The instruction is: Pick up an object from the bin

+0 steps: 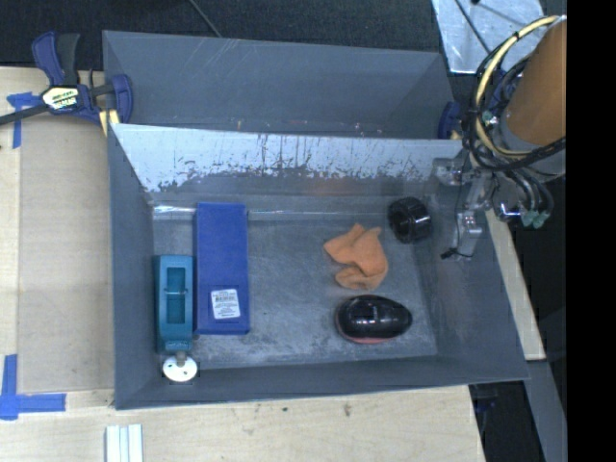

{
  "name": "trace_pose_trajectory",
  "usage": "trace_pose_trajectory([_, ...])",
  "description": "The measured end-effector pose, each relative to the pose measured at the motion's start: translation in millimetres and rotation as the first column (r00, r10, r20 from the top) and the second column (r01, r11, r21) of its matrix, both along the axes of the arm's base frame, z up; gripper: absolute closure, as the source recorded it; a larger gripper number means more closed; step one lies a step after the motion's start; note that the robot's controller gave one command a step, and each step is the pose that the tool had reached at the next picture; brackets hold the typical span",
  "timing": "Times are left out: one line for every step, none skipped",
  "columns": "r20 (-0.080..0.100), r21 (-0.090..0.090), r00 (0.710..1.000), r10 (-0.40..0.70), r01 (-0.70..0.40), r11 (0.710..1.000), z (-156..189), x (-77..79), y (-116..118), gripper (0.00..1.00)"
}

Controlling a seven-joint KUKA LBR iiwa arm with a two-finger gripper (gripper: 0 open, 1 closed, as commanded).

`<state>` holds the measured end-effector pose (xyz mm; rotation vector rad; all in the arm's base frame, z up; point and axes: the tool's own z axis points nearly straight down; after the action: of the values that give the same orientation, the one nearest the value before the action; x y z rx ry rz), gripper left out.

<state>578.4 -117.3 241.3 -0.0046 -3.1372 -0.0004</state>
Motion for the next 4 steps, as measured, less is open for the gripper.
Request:
trace_pose_trajectory([0.009,-0.001,1.000,0.002,-0.002,1.000,5,1.4,1,0.00])
trace_pose_trajectory([0.013,-0.001,0.998,-0.058,0.058,0.998,-62,-1.5,20,0.00])
trace_pose_trajectory([0.003,0.000,0.953,-0.304,0.304,0.953,-85,-10.5,46,0.00])
trace_pose_trajectory([0.011,0.000,0.974,-0.228,0.228,0.974,-127,23.1,29,0.00])
